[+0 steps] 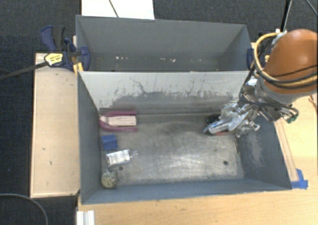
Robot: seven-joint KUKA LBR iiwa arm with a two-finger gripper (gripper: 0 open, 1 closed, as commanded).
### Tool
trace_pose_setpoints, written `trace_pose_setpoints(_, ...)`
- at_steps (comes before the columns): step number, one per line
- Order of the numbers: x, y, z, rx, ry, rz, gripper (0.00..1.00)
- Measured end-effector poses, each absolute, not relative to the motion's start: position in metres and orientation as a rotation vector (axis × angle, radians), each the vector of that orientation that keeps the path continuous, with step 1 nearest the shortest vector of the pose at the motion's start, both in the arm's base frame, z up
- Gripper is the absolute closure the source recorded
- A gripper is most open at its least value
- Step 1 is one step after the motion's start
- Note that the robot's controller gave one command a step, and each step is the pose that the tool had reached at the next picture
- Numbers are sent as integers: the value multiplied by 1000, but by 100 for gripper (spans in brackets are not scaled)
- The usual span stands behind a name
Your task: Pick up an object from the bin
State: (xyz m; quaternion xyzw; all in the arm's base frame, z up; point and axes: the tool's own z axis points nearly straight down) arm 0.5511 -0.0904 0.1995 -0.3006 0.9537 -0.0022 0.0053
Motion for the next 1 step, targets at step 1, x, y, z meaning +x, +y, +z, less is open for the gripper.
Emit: trace_pose_setpoints(1,531,-139,258,-1353,2830,-6,100)
